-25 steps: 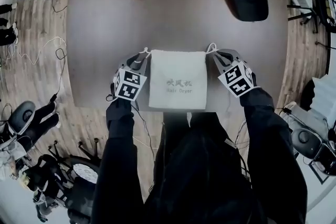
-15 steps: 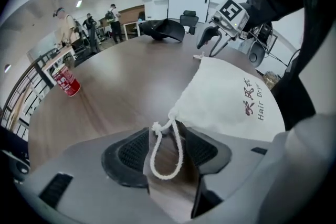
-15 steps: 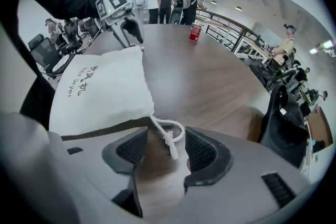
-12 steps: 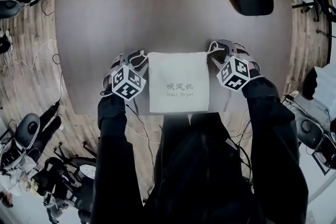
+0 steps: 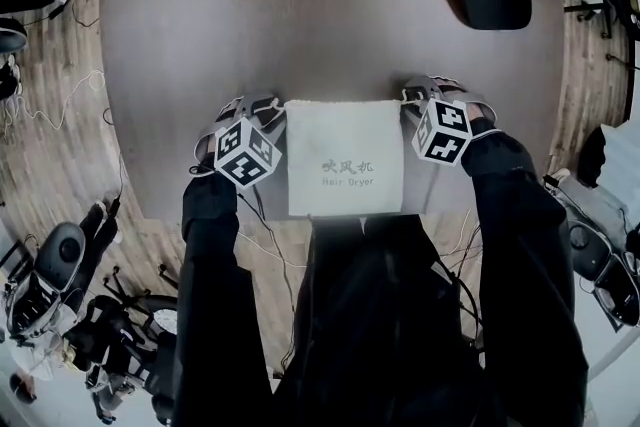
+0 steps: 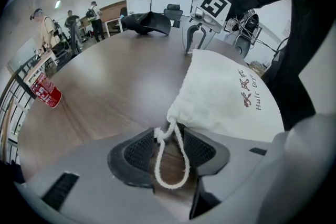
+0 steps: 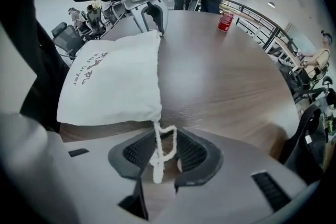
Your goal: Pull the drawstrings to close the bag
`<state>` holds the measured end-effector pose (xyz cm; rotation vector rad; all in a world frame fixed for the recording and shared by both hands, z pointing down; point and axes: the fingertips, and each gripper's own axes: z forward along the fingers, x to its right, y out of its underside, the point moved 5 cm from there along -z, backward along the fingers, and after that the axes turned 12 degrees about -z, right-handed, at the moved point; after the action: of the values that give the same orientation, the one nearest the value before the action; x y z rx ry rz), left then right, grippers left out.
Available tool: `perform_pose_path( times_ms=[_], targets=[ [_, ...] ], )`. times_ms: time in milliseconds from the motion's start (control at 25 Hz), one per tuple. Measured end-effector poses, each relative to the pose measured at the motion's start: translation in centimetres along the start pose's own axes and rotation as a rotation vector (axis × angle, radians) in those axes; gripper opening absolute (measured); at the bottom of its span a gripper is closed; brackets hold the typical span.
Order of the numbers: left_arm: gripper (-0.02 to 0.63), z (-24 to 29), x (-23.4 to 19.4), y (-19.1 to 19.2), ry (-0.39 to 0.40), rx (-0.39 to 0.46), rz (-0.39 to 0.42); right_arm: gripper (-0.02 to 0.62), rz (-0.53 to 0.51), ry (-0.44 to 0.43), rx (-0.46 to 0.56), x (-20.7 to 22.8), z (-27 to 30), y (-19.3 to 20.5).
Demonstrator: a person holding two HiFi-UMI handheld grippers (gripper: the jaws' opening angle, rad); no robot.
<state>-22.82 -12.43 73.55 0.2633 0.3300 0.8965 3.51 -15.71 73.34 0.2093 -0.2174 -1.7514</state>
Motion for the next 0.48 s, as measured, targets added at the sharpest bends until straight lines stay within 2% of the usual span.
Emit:
perform_pose_path(
  times_ms=[80, 160, 280, 360, 480],
  targets=[
    [0.175, -0.1, -0.1, -0.1, -0.001, 0.003, -0.011, 0.099, 0.039, -0.004, 0.018, -0.3, 0.0, 0.0],
    [0.109, -0.1, 0.0, -0.2, -0.009, 0.005, -0.024, 0.079, 0.081, 0.018, 0.036, -0.7, -0.1, 0.0],
    [0.074, 0.0, 0.3, -0.2, -0.032, 0.002, -0.041, 0.053, 0.134, 0.056, 0.046, -1.1, 0.0, -0.2],
    [0.067, 0.3, 0.4, -0.3, -0.061, 0.0, -0.062, 0.036, 0.188, 0.082, 0.05, -1.3, 0.1, -0.1],
    [0.063, 0.2, 0.6, -0.2, -0.109, 0.002, -0.143, 0.031, 0.34, 0.121, 0.08, -1.4, 0.0, 0.2]
  ],
)
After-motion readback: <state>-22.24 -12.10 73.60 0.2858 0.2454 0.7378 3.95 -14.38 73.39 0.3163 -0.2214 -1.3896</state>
